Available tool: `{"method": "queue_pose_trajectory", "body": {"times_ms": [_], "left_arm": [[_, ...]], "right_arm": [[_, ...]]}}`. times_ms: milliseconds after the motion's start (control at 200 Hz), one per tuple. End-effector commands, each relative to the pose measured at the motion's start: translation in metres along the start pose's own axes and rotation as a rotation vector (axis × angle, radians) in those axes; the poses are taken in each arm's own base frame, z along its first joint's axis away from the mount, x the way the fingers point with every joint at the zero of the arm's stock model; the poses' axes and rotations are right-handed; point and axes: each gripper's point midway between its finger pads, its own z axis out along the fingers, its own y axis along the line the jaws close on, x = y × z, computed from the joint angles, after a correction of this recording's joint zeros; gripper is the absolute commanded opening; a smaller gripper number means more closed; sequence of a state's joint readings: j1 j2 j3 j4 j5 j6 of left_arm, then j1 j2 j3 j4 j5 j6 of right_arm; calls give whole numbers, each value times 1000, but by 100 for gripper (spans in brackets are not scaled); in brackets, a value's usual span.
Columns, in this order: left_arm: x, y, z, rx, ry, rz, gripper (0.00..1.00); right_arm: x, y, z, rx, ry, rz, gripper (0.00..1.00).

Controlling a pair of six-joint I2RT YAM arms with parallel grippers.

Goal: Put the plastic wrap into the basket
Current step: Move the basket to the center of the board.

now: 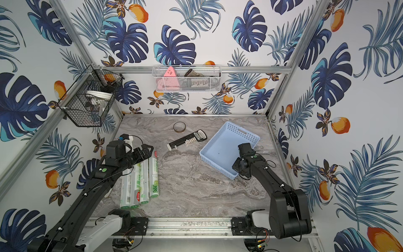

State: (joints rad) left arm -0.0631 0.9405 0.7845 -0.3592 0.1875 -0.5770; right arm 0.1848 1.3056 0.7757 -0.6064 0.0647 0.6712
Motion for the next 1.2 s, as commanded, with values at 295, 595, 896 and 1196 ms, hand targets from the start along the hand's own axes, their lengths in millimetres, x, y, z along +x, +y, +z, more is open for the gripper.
{"method": "queue_pose_trajectory", "body": {"times_ms": [295, 595, 896, 1196], "left_arm": [[0, -5, 1, 26, 13, -2, 99], [2, -8, 1, 38, 24, -3, 99], [6, -13, 1, 73, 43, -14, 99], [24, -11, 8, 84, 112, -54, 99]], "right_arm": [[83, -20, -30, 61, 116, -100, 0], [115, 15, -41, -68, 113, -336, 0], [129, 56, -43, -186, 123, -574, 0], [113, 67, -29, -101, 67, -626, 0]]}}
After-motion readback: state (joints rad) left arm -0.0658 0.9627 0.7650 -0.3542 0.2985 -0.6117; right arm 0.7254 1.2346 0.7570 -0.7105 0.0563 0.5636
